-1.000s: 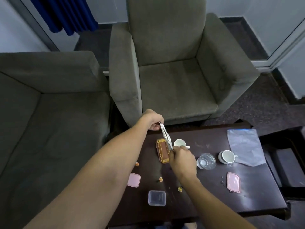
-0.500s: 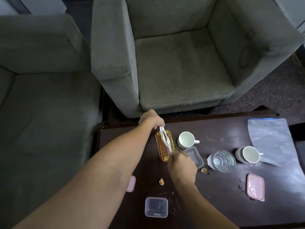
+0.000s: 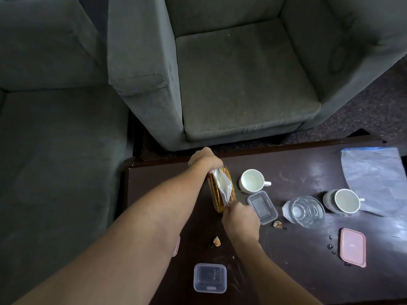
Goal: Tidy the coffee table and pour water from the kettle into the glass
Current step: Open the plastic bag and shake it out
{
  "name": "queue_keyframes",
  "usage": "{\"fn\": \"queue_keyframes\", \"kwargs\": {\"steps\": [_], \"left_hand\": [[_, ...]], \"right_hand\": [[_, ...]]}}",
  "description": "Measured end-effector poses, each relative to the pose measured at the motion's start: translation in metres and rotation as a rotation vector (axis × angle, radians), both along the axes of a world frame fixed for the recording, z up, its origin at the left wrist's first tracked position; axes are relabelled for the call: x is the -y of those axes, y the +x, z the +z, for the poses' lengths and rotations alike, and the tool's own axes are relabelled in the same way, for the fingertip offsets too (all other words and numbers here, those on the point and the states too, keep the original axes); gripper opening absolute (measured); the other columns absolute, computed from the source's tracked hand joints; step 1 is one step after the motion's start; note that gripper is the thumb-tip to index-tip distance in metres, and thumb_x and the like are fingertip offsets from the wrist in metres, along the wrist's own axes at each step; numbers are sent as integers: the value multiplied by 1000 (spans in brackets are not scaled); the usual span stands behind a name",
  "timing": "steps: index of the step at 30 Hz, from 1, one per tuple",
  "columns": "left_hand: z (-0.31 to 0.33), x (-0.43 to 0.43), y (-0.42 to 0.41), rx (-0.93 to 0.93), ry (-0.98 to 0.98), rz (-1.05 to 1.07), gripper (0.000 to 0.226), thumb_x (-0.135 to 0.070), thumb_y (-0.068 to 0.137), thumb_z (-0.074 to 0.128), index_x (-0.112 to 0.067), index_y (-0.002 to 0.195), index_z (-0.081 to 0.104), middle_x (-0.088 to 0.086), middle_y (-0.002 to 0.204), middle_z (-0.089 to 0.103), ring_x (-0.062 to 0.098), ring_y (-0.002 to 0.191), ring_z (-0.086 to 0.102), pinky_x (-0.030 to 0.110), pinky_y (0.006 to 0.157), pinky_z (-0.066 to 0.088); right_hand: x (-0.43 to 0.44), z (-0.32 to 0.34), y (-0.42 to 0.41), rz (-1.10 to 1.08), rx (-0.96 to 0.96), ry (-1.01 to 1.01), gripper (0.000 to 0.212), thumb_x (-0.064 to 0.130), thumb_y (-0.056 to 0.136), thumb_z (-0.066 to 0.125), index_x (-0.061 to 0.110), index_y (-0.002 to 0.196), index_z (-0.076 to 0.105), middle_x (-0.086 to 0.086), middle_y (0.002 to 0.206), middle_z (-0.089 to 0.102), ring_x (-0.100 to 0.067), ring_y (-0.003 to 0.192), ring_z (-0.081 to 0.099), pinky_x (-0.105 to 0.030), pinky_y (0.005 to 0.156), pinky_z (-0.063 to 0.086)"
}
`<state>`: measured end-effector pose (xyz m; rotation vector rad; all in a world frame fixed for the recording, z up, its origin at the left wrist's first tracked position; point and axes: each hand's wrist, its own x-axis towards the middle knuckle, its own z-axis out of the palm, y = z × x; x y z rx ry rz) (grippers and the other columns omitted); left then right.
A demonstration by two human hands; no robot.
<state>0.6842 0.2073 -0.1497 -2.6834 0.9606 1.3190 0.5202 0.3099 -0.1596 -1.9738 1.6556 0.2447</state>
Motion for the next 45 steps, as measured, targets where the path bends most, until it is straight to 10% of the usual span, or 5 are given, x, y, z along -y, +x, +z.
{"fn": "queue_keyframes", "kwargs": {"steps": [13,21,26,30,45], "left_hand": [[3,-6,-5,12,-29,2,51,-62,95,40,-18,89,64,-2,34,54,18,64,64,28,59,42],[39,-17,-16,70,-93,72,63,-64,99,28,-16,117,66,4,59,69,17,64,65,29,59,39],[78,6,-37,79,-297,87,54,-58,100,36,-18,112,71,11,110,75,32,110,66,37,86,51],[112,37,-82,-83,-469,29,38,-52,96,46,-23,97,70,6,102,77,30,103,70,39,96,54],[131,138,-313,-316,-582,-71,22,-24,90,56,-21,98,76,6,101,79,29,104,71,38,93,58]], "right_hand": [[-9,5,-9,-32,23,11,30,31,102,49,13,115,70,-11,94,74,-33,88,72,-38,72,57],[-1,34,-26,-9,59,-64,32,34,102,45,10,102,67,-12,92,75,-34,84,70,-29,58,37],[41,82,-39,-87,149,-217,32,37,101,49,15,101,72,-16,89,75,-43,86,69,-38,64,46],[89,123,-65,-210,230,-301,28,30,98,51,12,78,59,-17,81,69,-45,82,65,-37,61,38],[224,149,-273,-388,42,-309,23,21,87,57,13,98,75,-20,104,73,-44,101,68,-39,79,53]]}}
